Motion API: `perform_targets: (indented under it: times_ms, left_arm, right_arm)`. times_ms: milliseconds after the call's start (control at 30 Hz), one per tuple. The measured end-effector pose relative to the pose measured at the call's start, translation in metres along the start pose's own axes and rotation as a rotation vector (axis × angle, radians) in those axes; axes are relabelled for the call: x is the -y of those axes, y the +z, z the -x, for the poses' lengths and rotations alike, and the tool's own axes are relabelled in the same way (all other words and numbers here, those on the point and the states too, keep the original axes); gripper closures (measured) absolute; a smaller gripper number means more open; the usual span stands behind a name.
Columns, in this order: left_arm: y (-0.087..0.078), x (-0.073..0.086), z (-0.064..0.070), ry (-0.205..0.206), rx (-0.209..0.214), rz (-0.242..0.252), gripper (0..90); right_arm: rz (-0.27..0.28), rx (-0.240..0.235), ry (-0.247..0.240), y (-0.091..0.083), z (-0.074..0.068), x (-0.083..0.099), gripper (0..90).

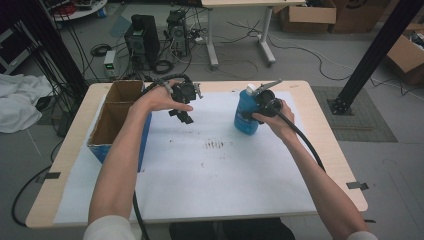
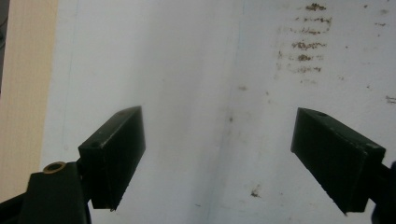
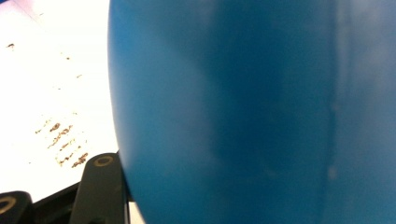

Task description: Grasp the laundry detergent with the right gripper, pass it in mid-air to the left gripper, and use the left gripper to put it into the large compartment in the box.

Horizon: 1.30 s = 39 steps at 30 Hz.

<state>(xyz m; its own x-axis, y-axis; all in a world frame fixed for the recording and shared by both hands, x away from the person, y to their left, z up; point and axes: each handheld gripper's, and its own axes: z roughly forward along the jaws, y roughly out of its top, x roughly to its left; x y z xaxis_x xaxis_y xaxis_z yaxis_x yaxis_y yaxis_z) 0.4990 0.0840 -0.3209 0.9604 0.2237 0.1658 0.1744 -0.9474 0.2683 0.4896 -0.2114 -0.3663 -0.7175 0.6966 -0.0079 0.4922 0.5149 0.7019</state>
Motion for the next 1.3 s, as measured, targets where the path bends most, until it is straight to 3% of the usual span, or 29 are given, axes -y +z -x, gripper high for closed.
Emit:
perform_targets:
  times_ms: [300, 667, 933, 1300]
  left_arm:
    - [-0.0001, -0.0003, 0.0005, 0.0, -0.002, -0.003, 18.3]
    - [-0.0005, -0.0029, 0.0011, 0.006, -0.006, 0.001, 18.3]
    - [-0.0024, -0.0031, 0.001, -0.014, -0.003, 0.004, 18.4]
    - [-0.0038, -0.0036, 0.0021, -0.008, -0.008, 0.003, 18.5]
  right_arm:
    - [0.003, 0.008, 0.005, 0.0011, -0.0002, 0.0009, 41.4]
    - [0.04, -0.017, 0.028, 0.0016, 0.003, 0.005, 43.2]
    - [0.065, -0.031, 0.025, 0.0017, 0.0049, 0.0075, 44.5]
    - [0.068, -0.041, 0.011, 0.0016, 0.006, 0.0076, 45.1]
